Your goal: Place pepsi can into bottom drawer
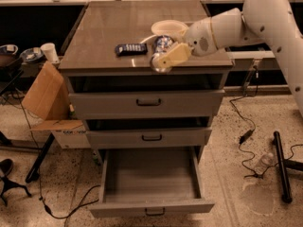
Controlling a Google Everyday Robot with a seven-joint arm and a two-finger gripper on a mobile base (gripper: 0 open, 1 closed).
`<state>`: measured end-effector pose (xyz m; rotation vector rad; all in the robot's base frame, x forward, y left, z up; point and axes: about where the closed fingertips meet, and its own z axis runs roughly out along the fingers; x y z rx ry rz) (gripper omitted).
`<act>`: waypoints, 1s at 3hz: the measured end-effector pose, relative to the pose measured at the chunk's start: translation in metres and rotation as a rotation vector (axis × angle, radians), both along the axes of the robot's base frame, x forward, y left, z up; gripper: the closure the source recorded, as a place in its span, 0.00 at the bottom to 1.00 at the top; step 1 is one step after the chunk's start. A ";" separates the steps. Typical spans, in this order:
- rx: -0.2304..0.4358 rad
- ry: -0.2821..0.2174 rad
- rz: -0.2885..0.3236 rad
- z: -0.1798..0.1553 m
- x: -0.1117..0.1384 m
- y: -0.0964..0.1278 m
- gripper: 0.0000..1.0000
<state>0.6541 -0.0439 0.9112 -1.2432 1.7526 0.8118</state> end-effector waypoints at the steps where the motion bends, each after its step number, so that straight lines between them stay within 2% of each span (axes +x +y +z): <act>1: -0.024 -0.018 -0.016 -0.017 -0.036 -0.012 1.00; 2: -0.084 -0.023 -0.014 -0.061 -0.062 -0.026 1.00; 3: -0.128 -0.007 -0.012 -0.118 -0.076 -0.039 1.00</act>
Offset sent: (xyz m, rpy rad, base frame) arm -0.0947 -0.0470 -0.1141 -0.1617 -0.0315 -0.0148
